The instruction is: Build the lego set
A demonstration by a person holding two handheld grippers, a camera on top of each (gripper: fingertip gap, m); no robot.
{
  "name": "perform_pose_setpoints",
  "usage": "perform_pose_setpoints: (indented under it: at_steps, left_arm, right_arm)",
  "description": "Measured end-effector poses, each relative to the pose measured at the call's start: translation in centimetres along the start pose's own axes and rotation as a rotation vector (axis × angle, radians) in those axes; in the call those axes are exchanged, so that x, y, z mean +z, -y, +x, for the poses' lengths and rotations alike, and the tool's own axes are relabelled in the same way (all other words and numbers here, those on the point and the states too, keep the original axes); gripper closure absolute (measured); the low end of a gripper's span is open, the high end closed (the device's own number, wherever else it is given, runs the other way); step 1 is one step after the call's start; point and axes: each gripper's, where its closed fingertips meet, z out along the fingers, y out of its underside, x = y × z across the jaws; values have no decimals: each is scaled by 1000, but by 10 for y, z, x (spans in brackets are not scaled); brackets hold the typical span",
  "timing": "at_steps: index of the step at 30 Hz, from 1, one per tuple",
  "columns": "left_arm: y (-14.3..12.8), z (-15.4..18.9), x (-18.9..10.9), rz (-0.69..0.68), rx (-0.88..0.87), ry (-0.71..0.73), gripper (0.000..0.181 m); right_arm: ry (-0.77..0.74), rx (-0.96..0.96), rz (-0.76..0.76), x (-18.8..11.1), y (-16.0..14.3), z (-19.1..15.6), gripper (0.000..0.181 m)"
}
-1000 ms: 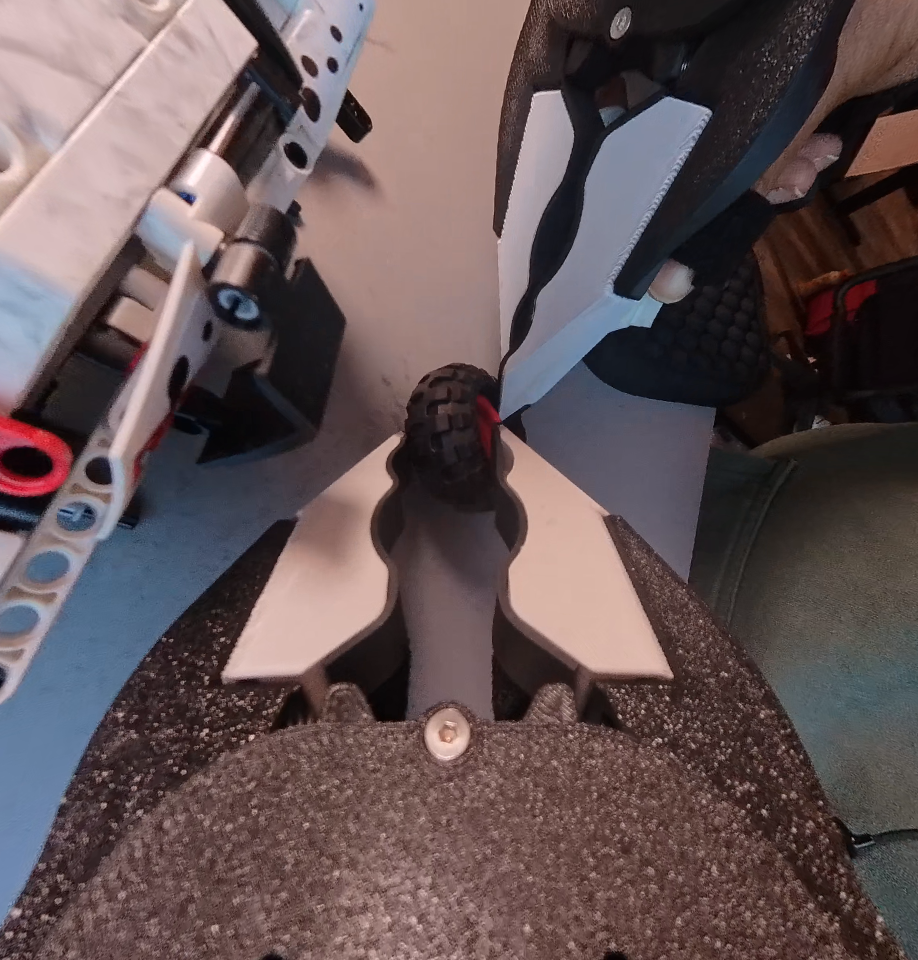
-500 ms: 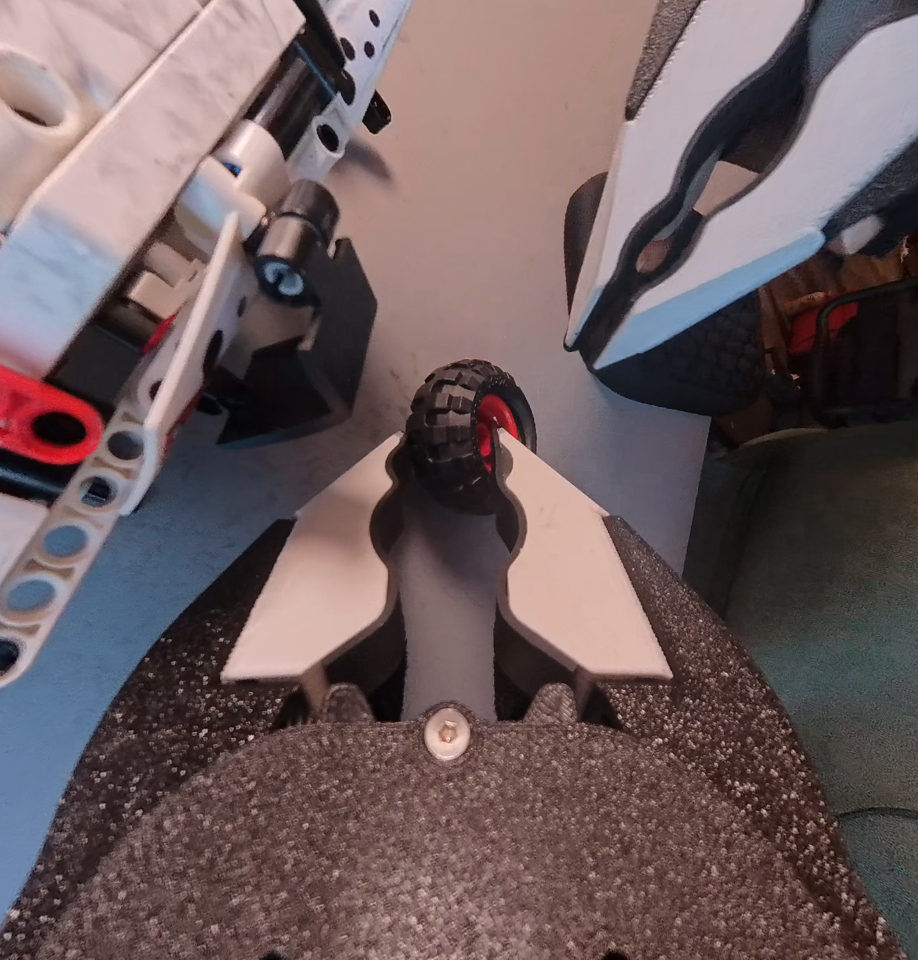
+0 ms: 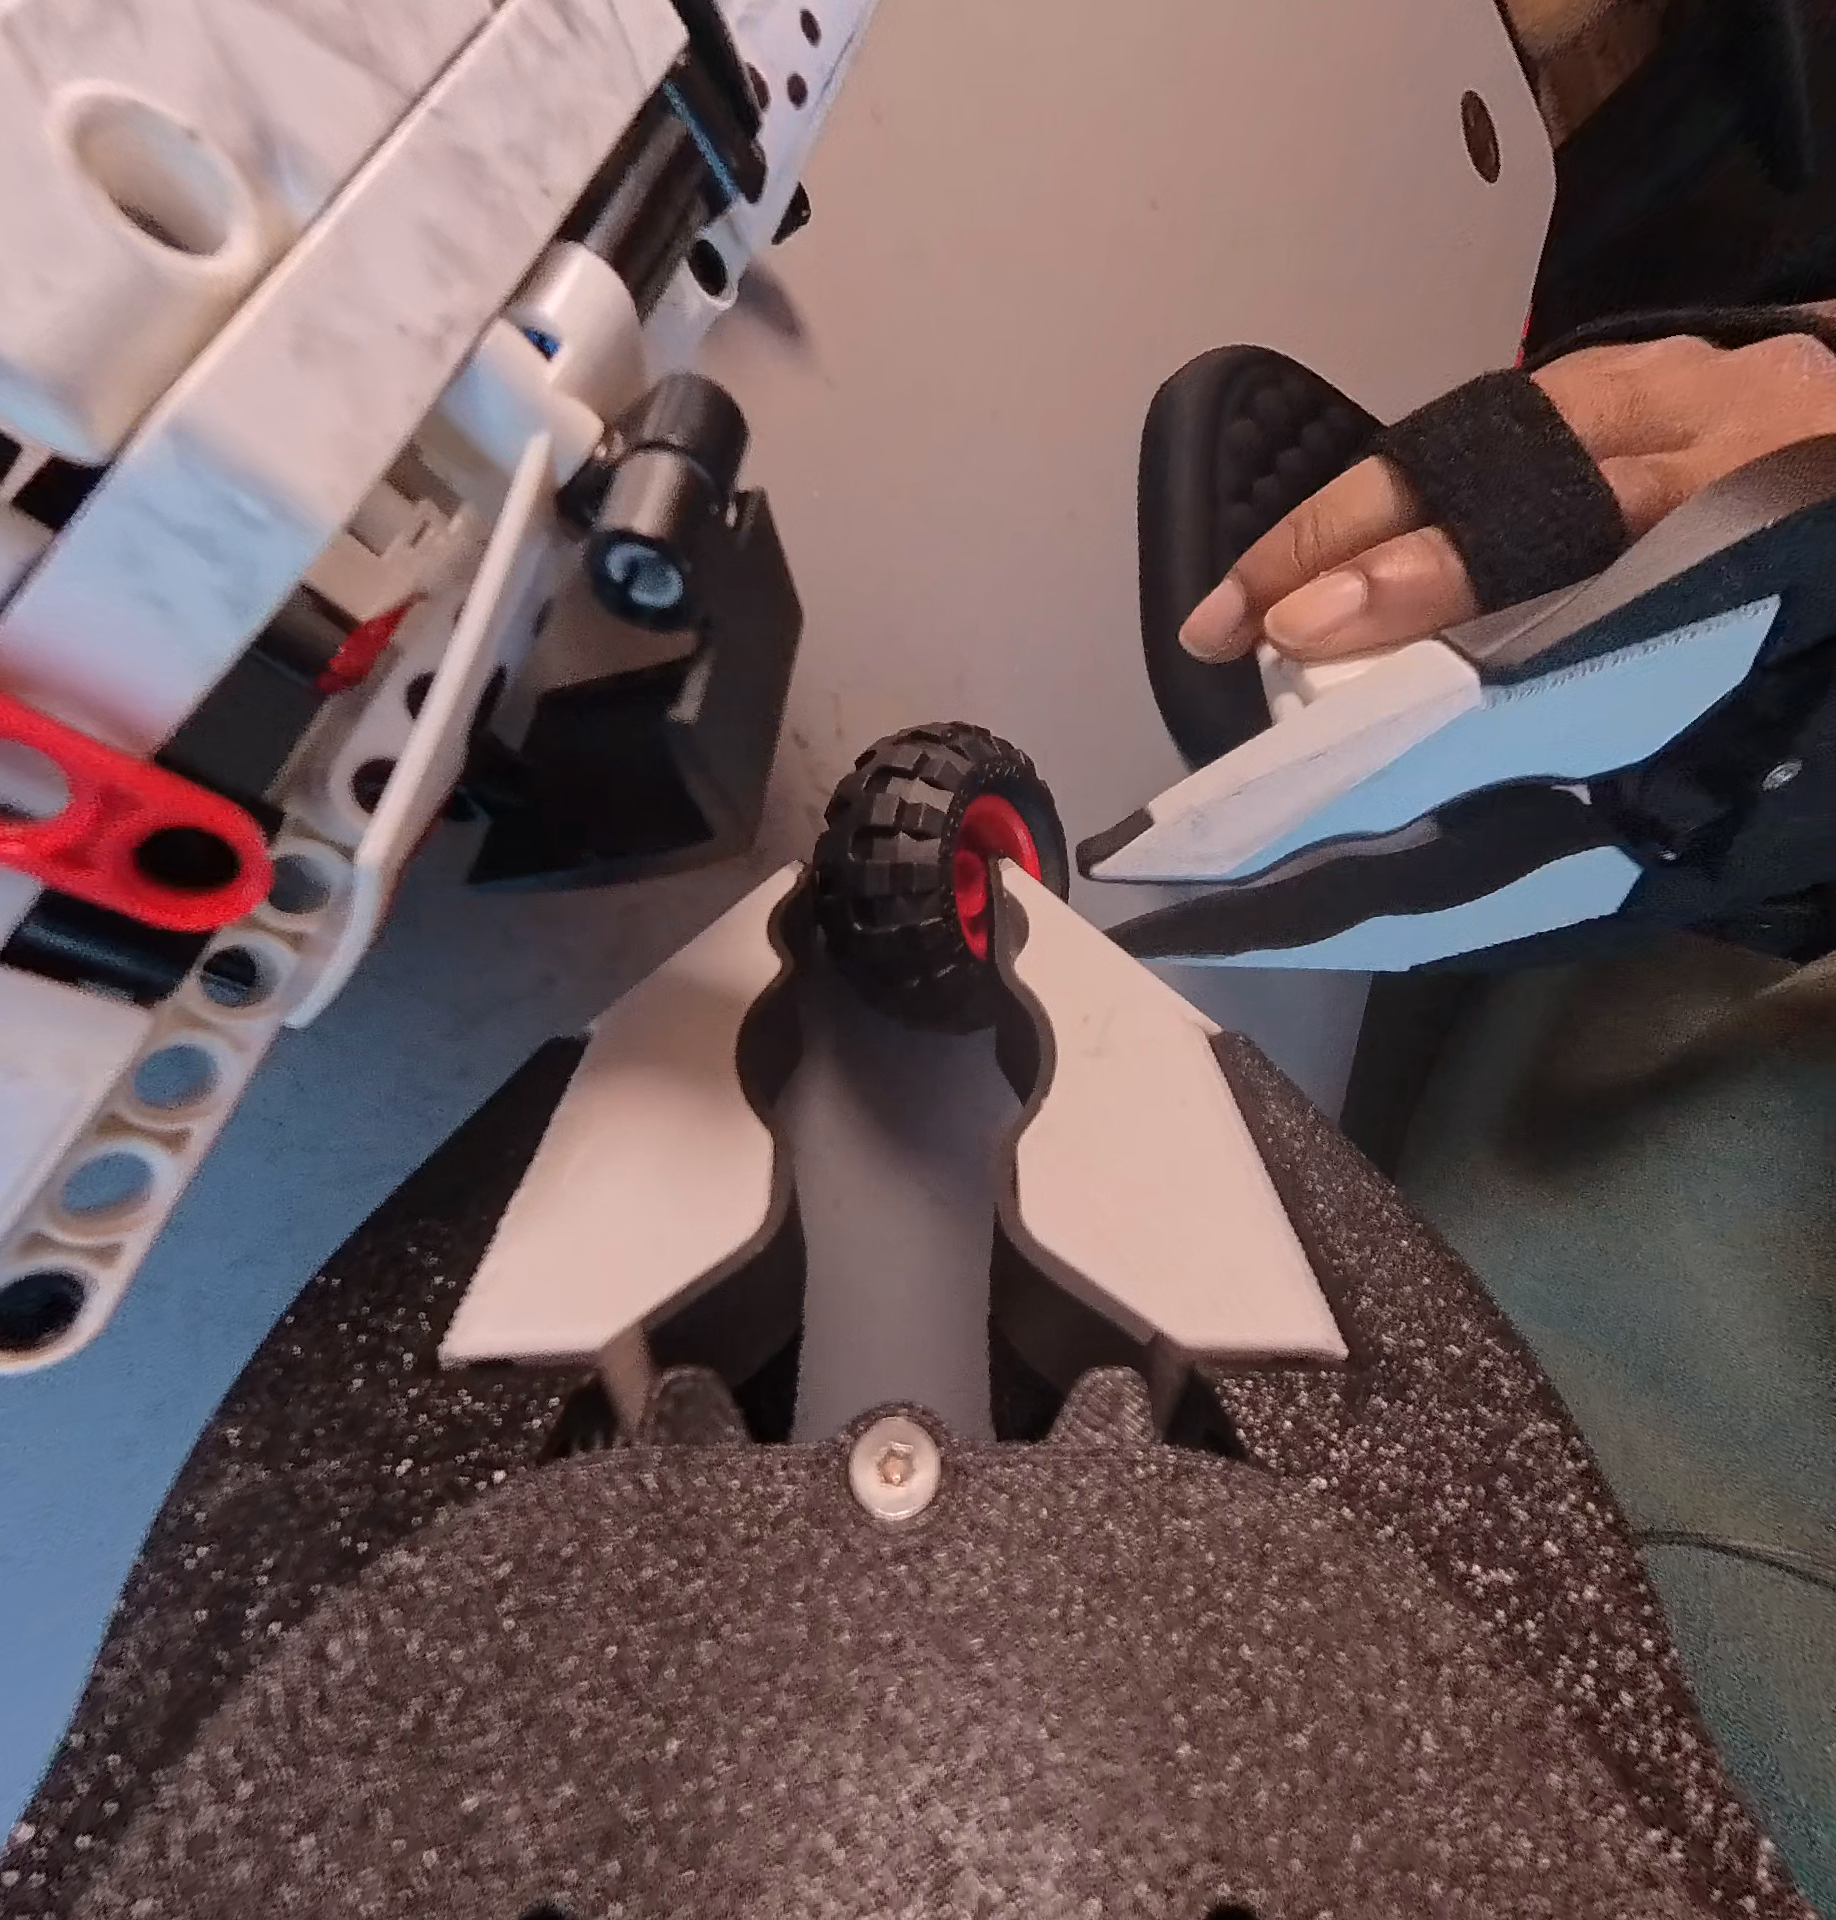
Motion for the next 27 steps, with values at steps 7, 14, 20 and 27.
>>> perform_pose_setpoints:
  at_steps: [7,14,20,27]
  left_arm:
    - [0,1,-1,-1,-29,-48,152]
    - [0,18,-10,37,13,-149,149]
    - [-2,25,-12,39,99,-132,153]
    - [-22,32,-16,22,632,195,155]
  right_arm:
    - [-20,-346,-1,9,-1,-3,171]
    - [8,-169,135,-8,5,9,160]
    - [87,198,117,-10,-13,33,122]
    - [294,19,100,-11,-9,0,137]
